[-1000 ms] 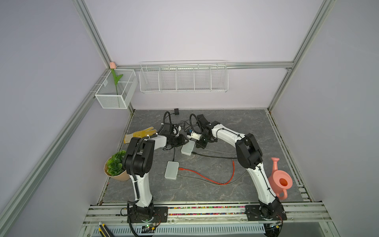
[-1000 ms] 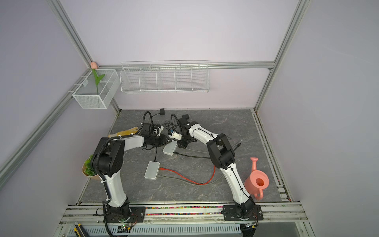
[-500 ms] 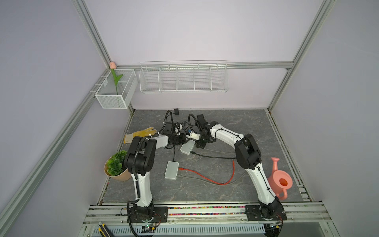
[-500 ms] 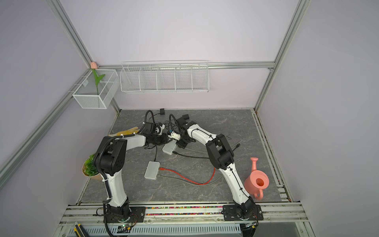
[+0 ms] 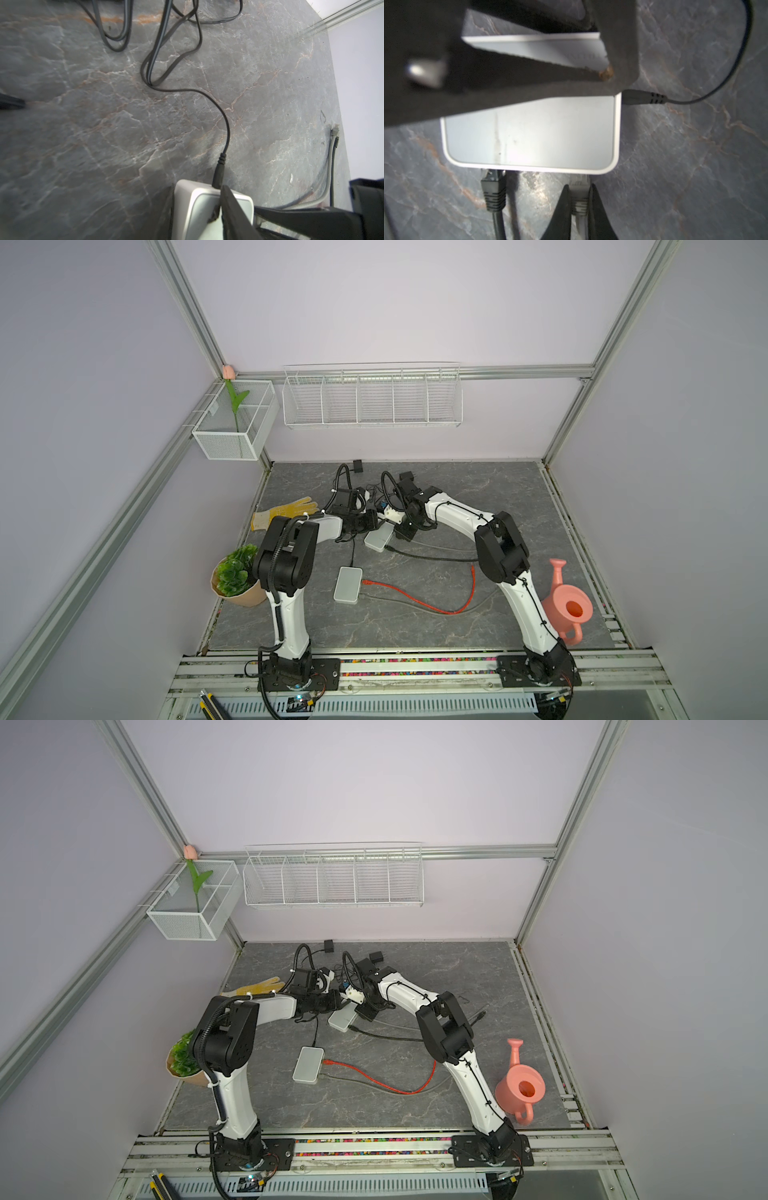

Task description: Insert the plug into the switch port

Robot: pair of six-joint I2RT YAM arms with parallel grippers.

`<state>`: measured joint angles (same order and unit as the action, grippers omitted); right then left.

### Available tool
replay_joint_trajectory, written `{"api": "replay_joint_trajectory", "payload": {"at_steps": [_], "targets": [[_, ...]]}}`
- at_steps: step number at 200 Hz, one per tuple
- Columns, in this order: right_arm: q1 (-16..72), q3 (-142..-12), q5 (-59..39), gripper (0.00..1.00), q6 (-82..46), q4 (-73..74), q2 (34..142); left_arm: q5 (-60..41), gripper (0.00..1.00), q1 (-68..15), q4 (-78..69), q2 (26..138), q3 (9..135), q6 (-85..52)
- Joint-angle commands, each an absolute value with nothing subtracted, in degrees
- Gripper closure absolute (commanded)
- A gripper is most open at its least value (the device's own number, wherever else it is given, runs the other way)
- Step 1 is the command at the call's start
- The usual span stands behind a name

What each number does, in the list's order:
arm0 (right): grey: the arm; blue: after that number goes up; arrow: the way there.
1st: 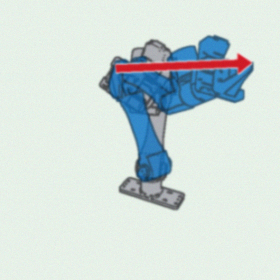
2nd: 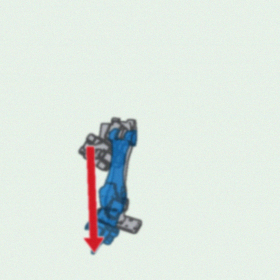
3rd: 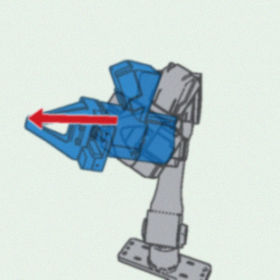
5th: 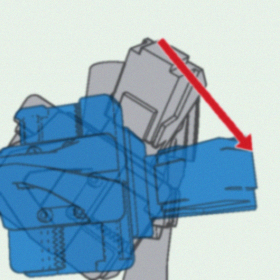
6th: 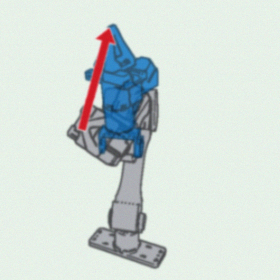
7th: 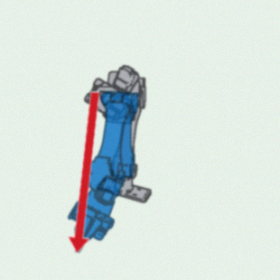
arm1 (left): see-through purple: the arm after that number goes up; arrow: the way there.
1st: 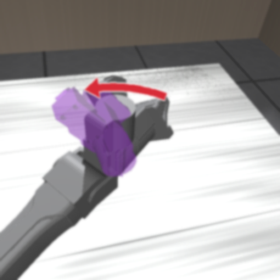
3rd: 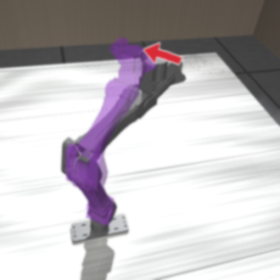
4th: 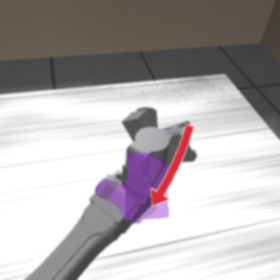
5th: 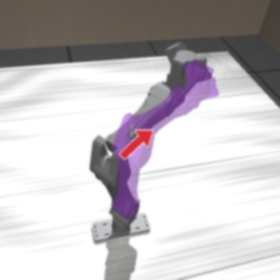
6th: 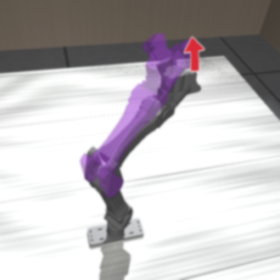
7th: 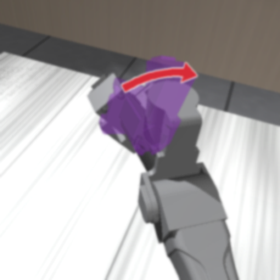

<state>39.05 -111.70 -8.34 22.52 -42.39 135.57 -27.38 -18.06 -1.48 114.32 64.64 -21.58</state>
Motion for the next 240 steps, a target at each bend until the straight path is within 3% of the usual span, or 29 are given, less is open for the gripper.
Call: {"api": "replay_joint_trajectory", "payload": {"at_steps": [1,20,34,54,240], "targets": [[40.44,-108.97,-8.54,0.86,22.47,-28.91,132.76,-33.72,0.56,-18.33,6.10,113.60,64.09,-20.61],[40.44,-105.46,-4.41,0.78,21.87,-28.68,130.54,-31.92,0.47,-16.57,9.12,112.14,65.79,-19.32],[40.42,-100.69,2.15,0.61,20.10,-26.73,127.82,-30.24,0.40,-14.34,8.34,109.64,65.15,-19.77],[40.25,-92.99,7.26,0.54,19.86,-23.73,121.87,-30.42,0.34,-10.96,5.06,104.58,63.22,-22.05],[39.26,-64.50,18.20,0.48,6.18,-21.94,68.14,-12.02,0.23,-10.35,14.07,52.96,48.11,-19.05]]}}
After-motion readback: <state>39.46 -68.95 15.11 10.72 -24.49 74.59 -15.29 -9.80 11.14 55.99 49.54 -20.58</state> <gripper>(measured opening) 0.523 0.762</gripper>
